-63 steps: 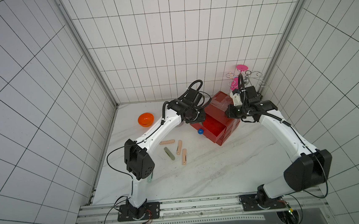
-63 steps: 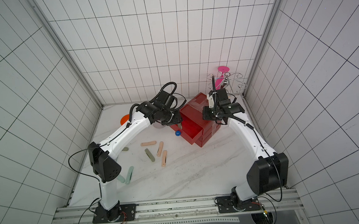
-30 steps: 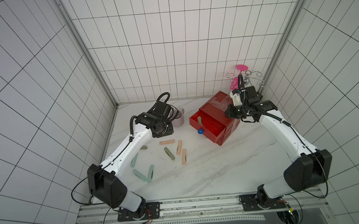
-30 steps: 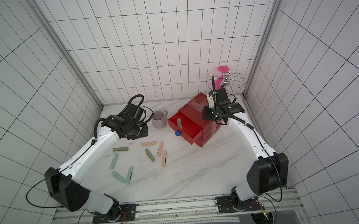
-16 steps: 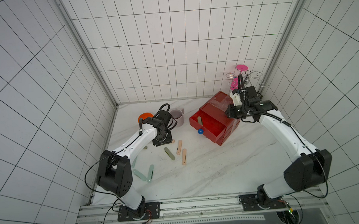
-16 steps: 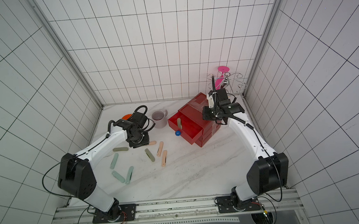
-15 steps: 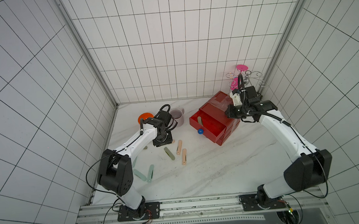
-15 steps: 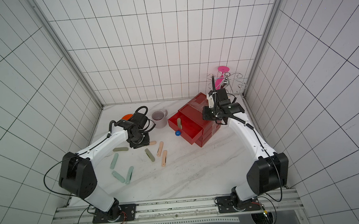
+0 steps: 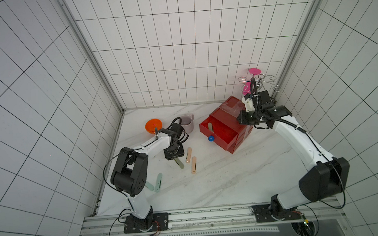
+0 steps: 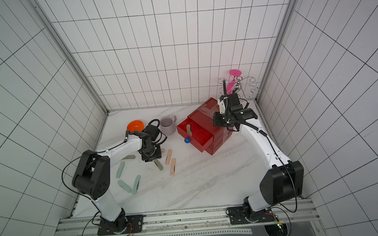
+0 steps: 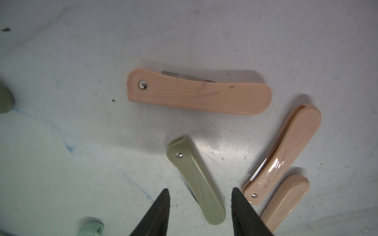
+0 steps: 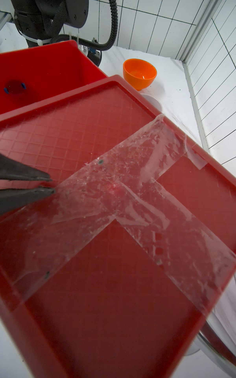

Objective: Place the fruit knives into the drawer by color
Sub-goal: Pick up the fruit knife from the center of the board.

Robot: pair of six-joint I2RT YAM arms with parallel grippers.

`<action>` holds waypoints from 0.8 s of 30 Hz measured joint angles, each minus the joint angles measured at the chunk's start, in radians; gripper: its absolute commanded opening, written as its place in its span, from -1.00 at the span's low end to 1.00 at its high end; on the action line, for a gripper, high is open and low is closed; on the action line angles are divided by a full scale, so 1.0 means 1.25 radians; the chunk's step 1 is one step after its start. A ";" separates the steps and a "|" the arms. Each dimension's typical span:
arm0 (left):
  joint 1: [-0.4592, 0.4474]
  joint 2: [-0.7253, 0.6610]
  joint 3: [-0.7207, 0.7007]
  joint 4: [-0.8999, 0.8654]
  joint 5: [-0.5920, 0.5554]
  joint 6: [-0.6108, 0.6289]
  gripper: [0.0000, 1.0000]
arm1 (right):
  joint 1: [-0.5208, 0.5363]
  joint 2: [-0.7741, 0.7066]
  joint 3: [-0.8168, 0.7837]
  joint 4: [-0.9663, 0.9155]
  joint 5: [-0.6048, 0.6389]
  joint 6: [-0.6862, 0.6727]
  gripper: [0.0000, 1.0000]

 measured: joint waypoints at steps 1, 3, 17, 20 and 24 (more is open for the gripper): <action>0.000 0.001 -0.001 0.003 0.000 -0.002 0.07 | 0.000 0.000 0.000 0.000 0.000 0.000 -0.76; 0.000 0.005 -0.005 0.011 0.001 -0.004 0.07 | 0.000 0.000 0.000 0.000 0.000 0.000 -0.76; 0.000 0.047 -0.026 0.032 0.002 -0.016 0.07 | 0.000 0.000 0.000 0.000 -0.001 0.000 -0.73; 0.000 0.047 -0.026 0.031 0.002 -0.016 0.06 | 0.000 0.000 0.000 0.000 -0.001 0.000 -0.73; 0.000 0.047 -0.026 0.027 0.002 -0.016 0.05 | 0.000 0.000 0.000 0.001 -0.002 -0.001 -0.73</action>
